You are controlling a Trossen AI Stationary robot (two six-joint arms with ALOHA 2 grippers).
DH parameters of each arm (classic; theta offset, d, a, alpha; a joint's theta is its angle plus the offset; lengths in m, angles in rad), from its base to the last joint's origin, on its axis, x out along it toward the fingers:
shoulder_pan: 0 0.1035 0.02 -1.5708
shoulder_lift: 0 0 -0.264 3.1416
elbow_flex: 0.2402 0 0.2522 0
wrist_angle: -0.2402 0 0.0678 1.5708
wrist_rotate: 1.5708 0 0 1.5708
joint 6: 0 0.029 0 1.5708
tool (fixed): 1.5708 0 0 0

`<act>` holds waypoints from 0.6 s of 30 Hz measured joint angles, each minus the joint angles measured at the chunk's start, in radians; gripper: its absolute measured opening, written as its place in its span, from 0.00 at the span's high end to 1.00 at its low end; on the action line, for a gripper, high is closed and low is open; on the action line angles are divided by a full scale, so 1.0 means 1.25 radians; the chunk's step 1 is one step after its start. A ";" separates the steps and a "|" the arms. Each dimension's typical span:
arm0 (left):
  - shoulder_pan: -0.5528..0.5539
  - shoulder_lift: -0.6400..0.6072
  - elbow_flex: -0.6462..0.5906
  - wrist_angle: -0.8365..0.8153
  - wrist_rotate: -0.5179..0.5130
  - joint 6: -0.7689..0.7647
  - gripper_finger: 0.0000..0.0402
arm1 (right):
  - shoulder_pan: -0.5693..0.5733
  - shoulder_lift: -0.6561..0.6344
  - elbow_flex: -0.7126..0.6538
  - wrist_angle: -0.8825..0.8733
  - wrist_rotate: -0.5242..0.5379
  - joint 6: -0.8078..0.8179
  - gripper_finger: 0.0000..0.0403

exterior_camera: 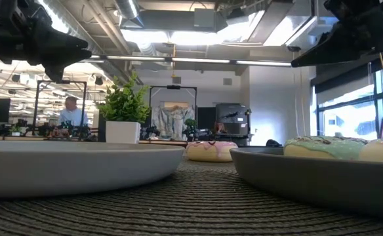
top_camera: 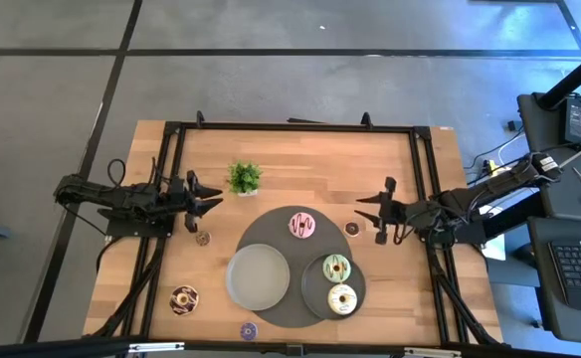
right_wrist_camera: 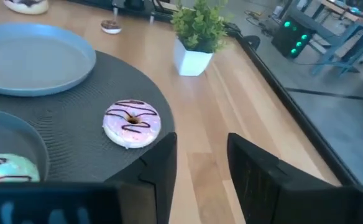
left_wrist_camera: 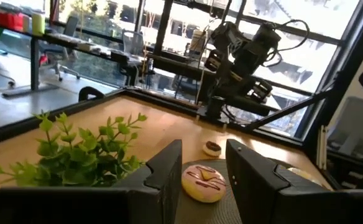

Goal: Pick & Place donuts
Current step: Put the small brown donut on the light grey plate

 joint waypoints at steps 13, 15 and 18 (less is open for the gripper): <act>0.000 0.000 0.000 0.045 0.020 -0.024 0.70 | 0.000 0.000 0.000 0.009 -0.190 0.115 0.65; 0.000 0.000 0.000 0.044 0.044 -0.024 0.70 | 0.000 0.000 0.000 0.009 -0.197 0.114 0.65; 0.000 0.000 0.000 0.044 0.046 -0.024 0.70 | 0.001 0.000 0.000 0.008 -0.196 0.115 0.65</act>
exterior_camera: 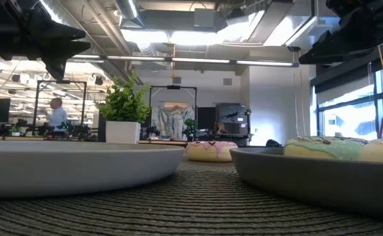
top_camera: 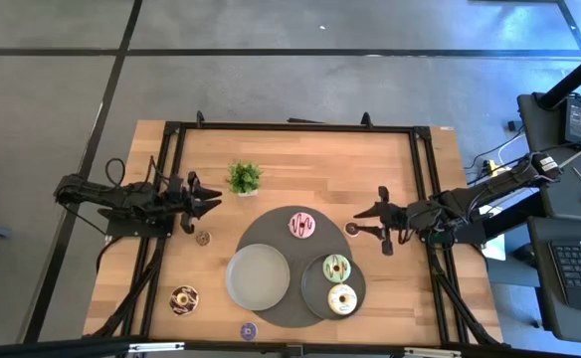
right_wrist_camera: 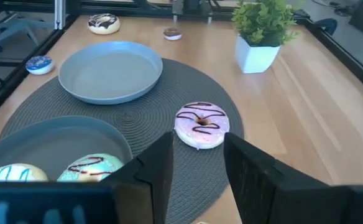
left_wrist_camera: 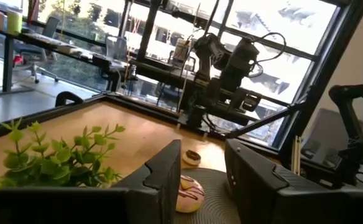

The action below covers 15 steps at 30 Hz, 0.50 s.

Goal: Pick & Place donuts
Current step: Put the small brown donut on the light grey plate

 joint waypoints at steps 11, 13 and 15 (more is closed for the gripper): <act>-0.002 0.106 0.023 0.047 0.020 0.098 0.70 | 0.000 0.000 0.000 0.000 -0.004 0.073 0.65; -0.012 0.154 0.048 0.041 0.025 0.099 0.70 | 0.000 0.000 0.000 -0.001 -0.022 0.090 0.65; -0.027 0.212 0.080 0.035 0.024 0.112 0.70 | 0.000 0.000 0.000 -0.001 -0.042 0.103 0.65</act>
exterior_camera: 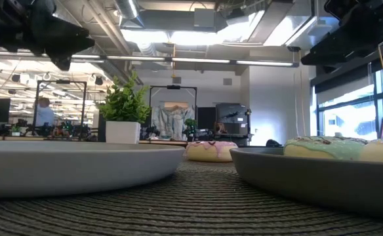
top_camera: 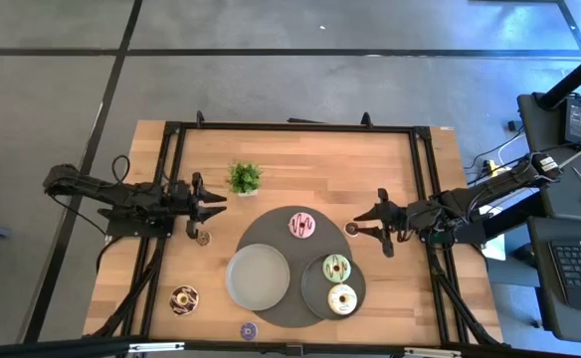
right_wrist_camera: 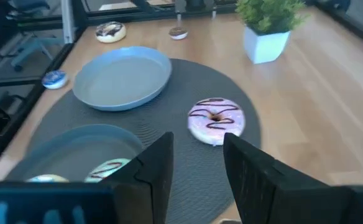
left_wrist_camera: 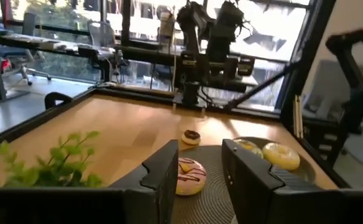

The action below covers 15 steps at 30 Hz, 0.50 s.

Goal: Pick & Place donuts
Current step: Put the small brown donut on the light grey plate

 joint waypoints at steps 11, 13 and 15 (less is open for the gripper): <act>-0.126 0.366 0.295 -0.339 0.011 -0.069 0.75 | 0.000 0.005 0.000 -0.001 -0.003 0.019 0.65; -0.151 0.430 0.357 -0.442 0.010 -0.105 0.76 | 0.000 0.008 0.001 -0.004 -0.003 0.015 0.65; -0.171 0.489 0.414 -0.573 -0.011 -0.151 0.77 | 0.000 0.007 0.001 -0.006 -0.003 0.013 0.65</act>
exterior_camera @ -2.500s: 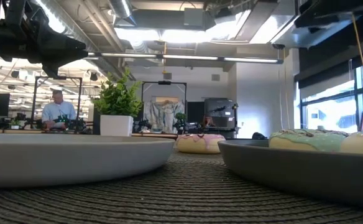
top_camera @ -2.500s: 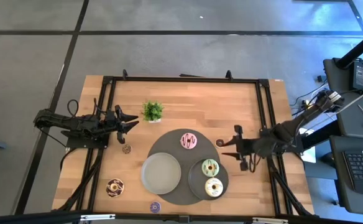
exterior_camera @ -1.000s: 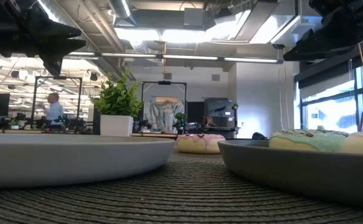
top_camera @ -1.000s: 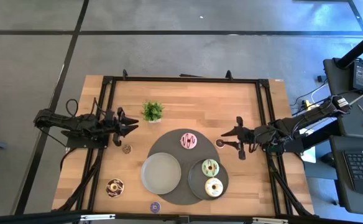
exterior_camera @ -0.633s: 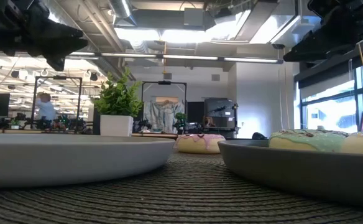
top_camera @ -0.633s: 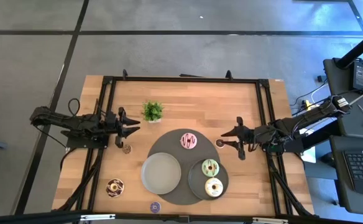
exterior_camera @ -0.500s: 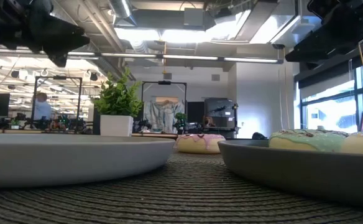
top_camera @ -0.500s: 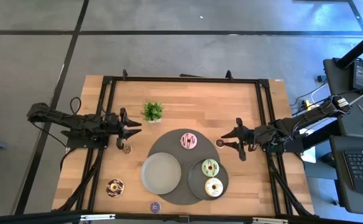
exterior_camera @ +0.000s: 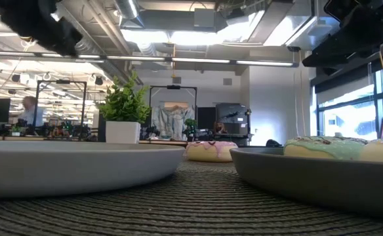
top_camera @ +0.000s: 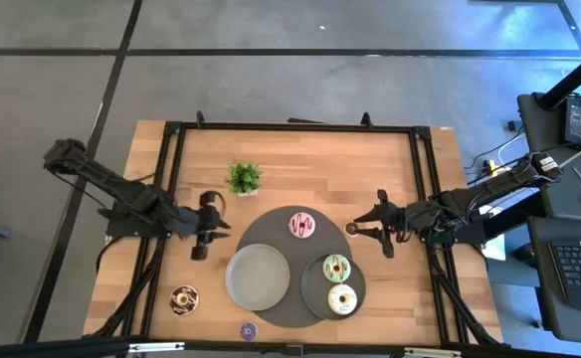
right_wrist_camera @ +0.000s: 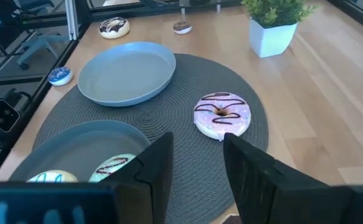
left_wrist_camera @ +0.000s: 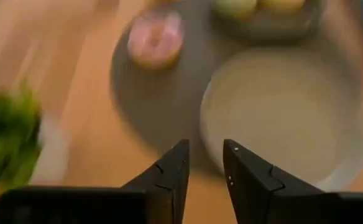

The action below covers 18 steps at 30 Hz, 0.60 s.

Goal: Pick & Place donuts
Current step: Put the small brown donut on the light grey plate

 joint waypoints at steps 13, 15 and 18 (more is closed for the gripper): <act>0.010 0.205 0.056 -0.304 0.028 -0.421 0.80 | 0.000 0.000 0.000 -0.003 0.000 -0.014 0.65; 0.010 0.217 0.056 -0.294 0.029 -0.445 0.80 | 0.000 0.000 0.000 -0.003 0.000 -0.018 0.65; 0.010 0.231 0.056 -0.278 0.029 -0.442 0.80 | 0.000 0.000 0.000 -0.004 0.000 -0.030 0.65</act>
